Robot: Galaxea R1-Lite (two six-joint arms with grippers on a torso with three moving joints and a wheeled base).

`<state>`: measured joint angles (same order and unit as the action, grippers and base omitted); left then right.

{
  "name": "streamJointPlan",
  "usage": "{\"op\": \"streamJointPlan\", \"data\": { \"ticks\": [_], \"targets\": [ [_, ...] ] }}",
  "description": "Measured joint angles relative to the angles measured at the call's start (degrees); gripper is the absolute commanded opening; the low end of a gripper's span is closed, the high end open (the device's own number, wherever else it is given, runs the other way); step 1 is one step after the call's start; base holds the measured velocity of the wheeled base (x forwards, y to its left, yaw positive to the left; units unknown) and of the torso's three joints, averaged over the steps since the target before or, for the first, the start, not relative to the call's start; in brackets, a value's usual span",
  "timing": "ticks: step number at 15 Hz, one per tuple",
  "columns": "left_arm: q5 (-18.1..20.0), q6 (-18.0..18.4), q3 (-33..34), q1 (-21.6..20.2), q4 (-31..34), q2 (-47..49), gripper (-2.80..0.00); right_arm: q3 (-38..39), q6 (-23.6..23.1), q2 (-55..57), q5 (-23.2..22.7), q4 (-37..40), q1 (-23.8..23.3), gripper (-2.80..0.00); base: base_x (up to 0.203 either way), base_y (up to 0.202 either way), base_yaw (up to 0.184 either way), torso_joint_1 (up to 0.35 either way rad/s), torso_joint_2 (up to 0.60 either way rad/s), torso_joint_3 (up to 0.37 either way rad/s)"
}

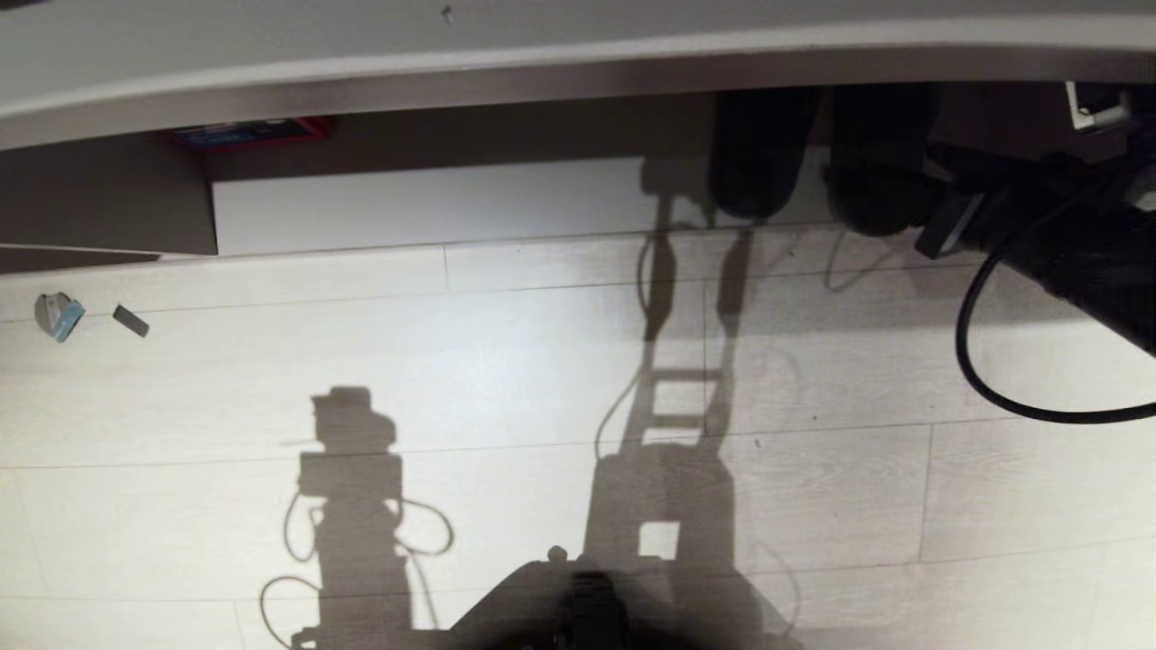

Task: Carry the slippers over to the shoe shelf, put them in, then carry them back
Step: Pick up the slippers in the shoe cabinet

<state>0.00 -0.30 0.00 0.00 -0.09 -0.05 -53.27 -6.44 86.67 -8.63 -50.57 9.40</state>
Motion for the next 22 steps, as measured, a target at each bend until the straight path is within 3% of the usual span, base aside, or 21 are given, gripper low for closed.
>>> {"op": "streamJointPlan", "data": {
  "ticks": [6,11,14,19,22],
  "targets": [
    [0.0,0.0,0.0,0.0,0.0,0.0,-2.8,2.1,-3.4,3.3,7.3,-4.5,3.4,0.0,0.0,0.0,0.0,0.0,0.0,0.0],
    [0.0,0.0,0.0,0.0,0.0,0.0,-2.8,2.9,-8.4,5.4,15.0,-16.8,6.6,0.0,0.0,0.0,0.0,0.0,0.0,0.0],
    [0.0,0.0,0.0,0.0,0.0,0.0,-2.8,3.2,-9.5,7.8,17.2,-22.5,8.0,0.0,0.0,0.0,0.0,0.0,0.0,0.0],
    [0.0,0.0,0.0,0.0,0.0,0.0,-2.8,2.6,-9.4,11.4,19.7,-24.1,8.2,0.0,0.0,0.0,0.0,0.0,0.0,0.0],
    [0.0,0.0,0.0,0.0,0.0,0.0,-2.8,0.9,-10.6,14.2,21.3,-29.0,7.8,0.0,0.0,0.0,0.0,0.0,0.0,0.0]
  ]
}}
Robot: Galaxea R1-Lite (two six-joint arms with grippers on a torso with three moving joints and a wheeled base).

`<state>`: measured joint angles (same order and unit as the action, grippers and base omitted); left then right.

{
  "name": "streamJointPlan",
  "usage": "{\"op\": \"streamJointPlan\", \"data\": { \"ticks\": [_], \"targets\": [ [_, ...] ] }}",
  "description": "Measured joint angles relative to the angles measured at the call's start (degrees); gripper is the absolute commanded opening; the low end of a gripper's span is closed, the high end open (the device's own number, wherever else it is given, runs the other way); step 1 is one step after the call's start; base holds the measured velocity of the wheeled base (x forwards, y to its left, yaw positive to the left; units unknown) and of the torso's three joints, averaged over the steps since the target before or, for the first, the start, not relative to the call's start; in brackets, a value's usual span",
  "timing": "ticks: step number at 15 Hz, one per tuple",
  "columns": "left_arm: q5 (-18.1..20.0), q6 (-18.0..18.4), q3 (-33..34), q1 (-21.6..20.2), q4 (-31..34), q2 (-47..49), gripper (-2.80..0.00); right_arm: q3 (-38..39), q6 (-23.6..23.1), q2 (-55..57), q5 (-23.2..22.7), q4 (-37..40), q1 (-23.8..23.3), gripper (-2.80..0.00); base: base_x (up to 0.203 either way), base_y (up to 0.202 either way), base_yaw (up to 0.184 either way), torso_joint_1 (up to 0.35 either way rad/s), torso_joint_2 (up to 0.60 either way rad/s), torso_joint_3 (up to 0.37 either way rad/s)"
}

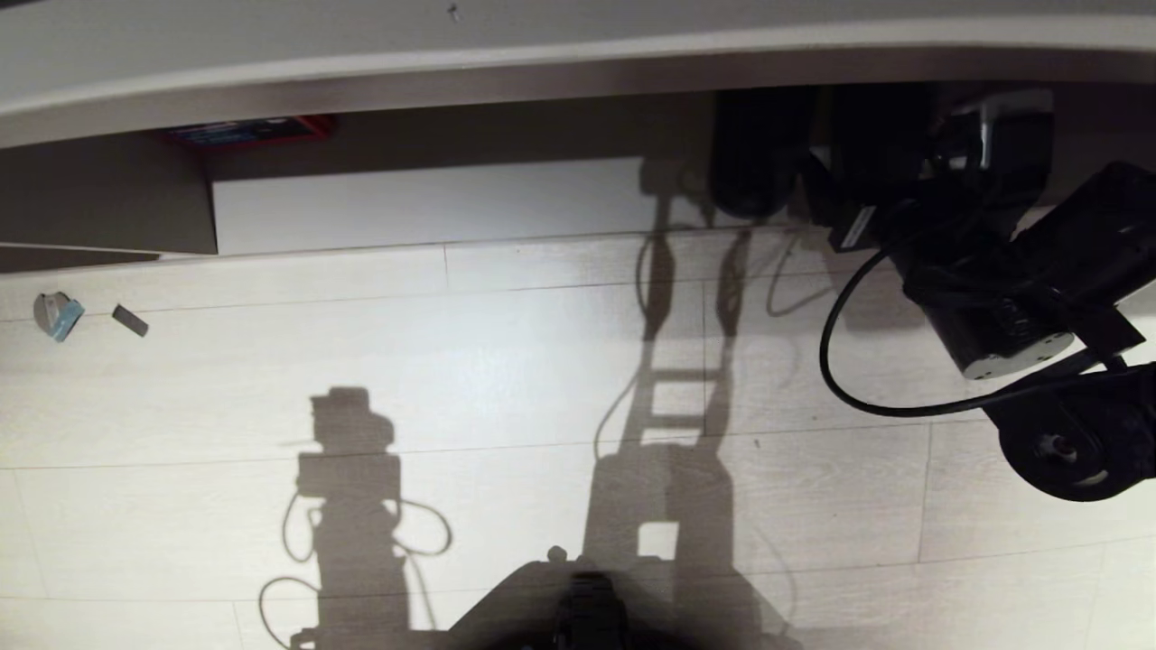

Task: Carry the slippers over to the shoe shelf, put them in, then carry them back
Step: Pick up the slippers in the shoe cabinet

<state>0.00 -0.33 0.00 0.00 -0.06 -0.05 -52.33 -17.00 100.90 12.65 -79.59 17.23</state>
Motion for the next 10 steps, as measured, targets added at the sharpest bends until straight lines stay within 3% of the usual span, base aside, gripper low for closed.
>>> {"op": "streamJointPlan", "data": {
  "ticks": [10],
  "targets": [
    [0.0,0.0,0.0,0.0,0.0,0.0,-2.8,-12.3,-0.1,8.1,-0.1,-4.5,-1.3,0.0,0.0,0.0,0.0,0.0,0.0,0.0]
  ]
}}
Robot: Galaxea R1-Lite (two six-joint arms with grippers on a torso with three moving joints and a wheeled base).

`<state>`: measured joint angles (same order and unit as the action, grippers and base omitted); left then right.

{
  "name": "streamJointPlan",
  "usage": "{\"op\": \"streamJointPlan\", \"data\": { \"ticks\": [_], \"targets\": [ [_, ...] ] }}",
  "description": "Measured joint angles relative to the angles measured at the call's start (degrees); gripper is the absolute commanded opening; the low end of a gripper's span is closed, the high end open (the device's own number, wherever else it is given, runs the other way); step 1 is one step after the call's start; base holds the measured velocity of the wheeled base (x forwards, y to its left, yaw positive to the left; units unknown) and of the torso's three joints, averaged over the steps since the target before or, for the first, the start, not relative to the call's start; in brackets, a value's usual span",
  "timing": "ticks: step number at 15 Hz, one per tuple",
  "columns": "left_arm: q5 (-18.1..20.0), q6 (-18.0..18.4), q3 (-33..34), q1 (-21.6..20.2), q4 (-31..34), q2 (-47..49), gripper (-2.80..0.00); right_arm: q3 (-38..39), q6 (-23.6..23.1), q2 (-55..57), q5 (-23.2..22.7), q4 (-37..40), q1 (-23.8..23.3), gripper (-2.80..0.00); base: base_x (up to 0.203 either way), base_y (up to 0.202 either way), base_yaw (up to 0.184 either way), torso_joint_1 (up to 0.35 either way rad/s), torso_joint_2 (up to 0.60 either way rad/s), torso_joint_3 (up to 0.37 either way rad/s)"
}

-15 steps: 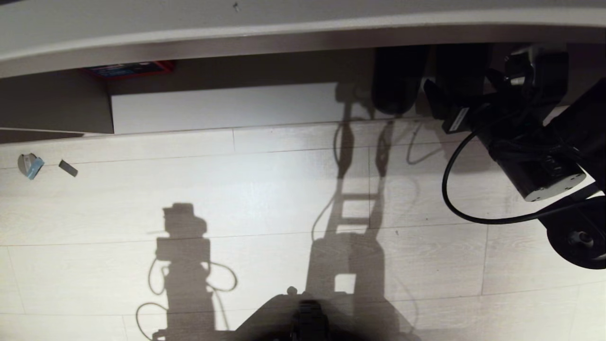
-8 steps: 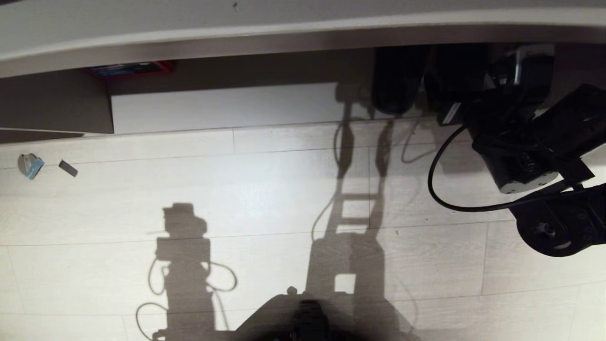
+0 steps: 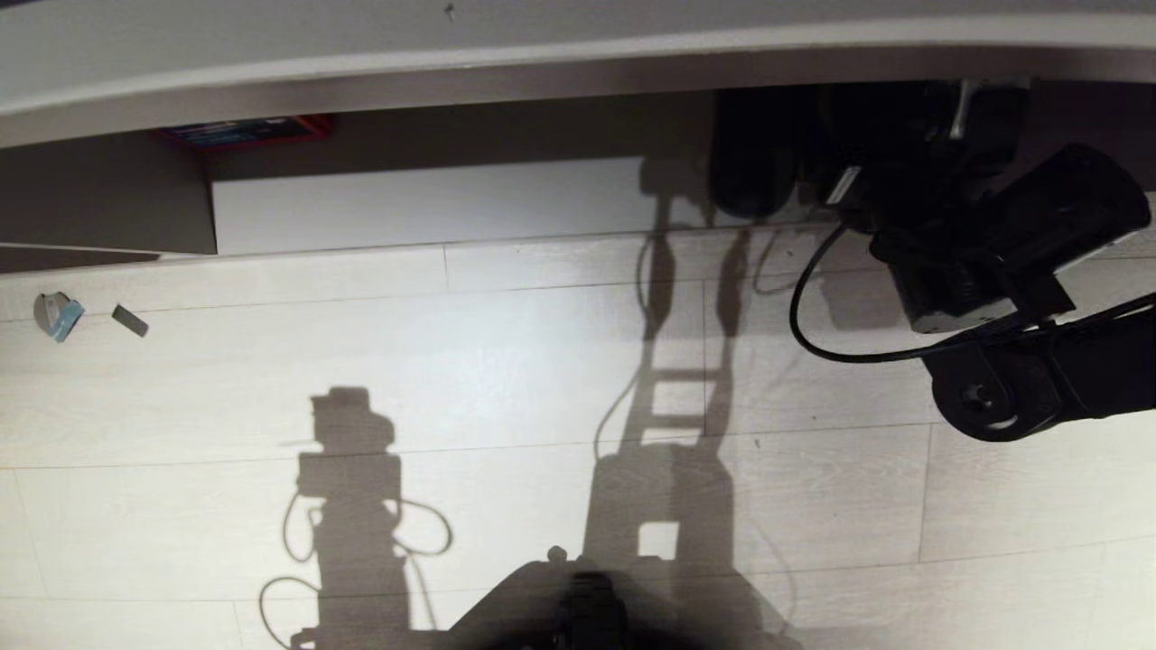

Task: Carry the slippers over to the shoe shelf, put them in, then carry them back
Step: Pick up the slippers in the shoe cabinet

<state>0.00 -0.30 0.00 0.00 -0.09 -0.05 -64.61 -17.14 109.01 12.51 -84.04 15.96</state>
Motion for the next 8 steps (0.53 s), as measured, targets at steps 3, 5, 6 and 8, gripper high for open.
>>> {"op": "streamJointPlan", "data": {
  "ticks": [3,5,6,8],
  "targets": [
    [0.0,0.0,0.0,0.0,0.0,0.0,-2.8,-5.7,0.0,3.0,-0.9,0.3,0.0,0.0,0.0,0.0,0.0,0.0,0.0,0.0],
    [0.0,0.0,0.0,0.0,0.0,0.0,-2.8,-8.8,0.0,4.8,-1.3,0.9,0.0,0.0,0.0,0.0,0.0,0.0,0.0,0.0],
    [0.0,0.0,0.0,0.0,0.0,0.0,-2.8,-10.2,0.3,5.7,-1.3,1.5,0.1,0.0,0.0,0.0,0.0,0.0,0.0,0.0],
    [0.0,-0.1,0.0,0.0,0.0,0.0,-2.8,-13.1,1.2,7.1,-1.3,2.5,0.1,0.0,0.0,0.0,0.0,0.0,0.0,0.0]
  ]
}}
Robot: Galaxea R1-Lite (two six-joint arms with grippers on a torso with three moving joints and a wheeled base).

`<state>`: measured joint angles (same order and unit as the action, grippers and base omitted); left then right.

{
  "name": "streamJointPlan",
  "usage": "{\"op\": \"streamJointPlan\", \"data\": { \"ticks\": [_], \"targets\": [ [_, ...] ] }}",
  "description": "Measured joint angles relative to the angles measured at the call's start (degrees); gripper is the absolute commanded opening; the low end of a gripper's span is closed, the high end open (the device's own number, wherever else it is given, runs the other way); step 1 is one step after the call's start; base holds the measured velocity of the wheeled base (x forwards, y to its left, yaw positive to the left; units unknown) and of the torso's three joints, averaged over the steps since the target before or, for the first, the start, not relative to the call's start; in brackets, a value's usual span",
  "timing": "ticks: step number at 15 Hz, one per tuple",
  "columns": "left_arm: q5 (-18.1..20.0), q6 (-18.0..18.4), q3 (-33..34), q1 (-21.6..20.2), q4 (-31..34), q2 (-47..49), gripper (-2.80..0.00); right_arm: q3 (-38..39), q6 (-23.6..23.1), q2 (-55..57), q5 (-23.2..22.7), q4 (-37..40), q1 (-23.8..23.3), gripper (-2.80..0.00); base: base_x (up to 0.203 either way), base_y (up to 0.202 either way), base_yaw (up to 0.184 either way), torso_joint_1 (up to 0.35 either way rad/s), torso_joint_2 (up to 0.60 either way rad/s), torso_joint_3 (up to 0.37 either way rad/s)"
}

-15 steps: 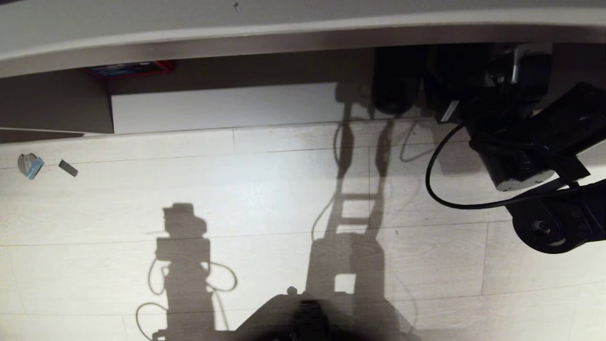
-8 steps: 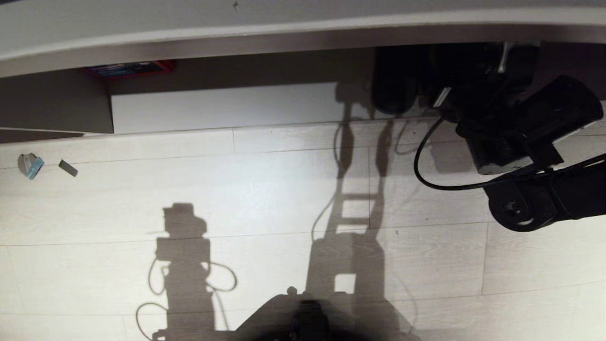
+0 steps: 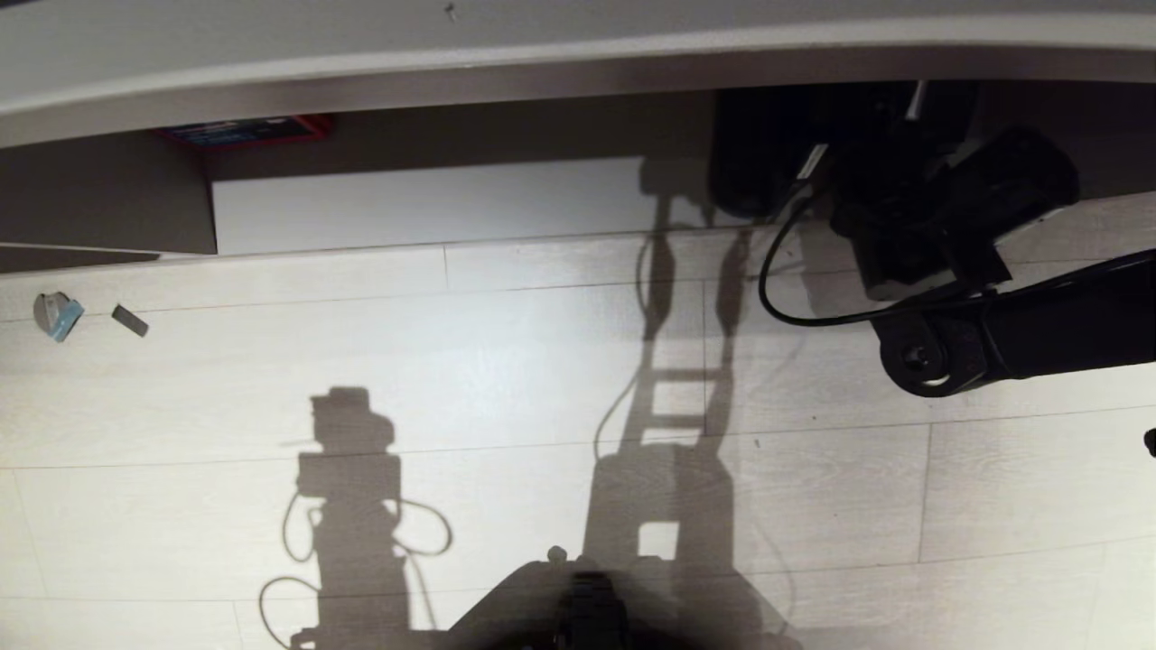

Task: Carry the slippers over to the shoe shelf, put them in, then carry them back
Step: Pick up the slippers in the shoe cabinet

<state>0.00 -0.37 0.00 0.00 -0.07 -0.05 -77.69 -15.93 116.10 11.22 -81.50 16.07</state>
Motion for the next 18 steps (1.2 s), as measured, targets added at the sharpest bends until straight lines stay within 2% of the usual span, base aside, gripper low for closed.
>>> {"op": "streamJointPlan", "data": {
  "ticks": [1,8,15,18],
  "targets": [
    [0.0,0.0,0.0,0.0,0.0,0.0,-2.8,-1.6,0.4,0.7,0.1,0.6,0.0,-2.8,0.0,0.0,0.0,0.0,0.0,0.0],
    [0.0,-0.1,0.0,0.0,0.0,0.0,-2.8,-9.9,0.9,4.6,-0.1,2.5,-0.1,-2.8,0.0,0.0,0.0,0.0,0.0,0.0],
    [0.0,-0.1,0.0,0.0,0.0,0.0,-2.8,-9.7,0.9,3.2,-1.2,2.6,-0.1,-2.8,0.0,0.0,0.0,0.0,0.0,0.0],
    [0.0,-0.1,0.0,0.0,0.0,0.0,-2.8,-5.6,1.3,0.0,-2.3,3.4,0.3,-2.8,0.0,0.0,0.0,0.0,0.0,0.0]
  ]
}}
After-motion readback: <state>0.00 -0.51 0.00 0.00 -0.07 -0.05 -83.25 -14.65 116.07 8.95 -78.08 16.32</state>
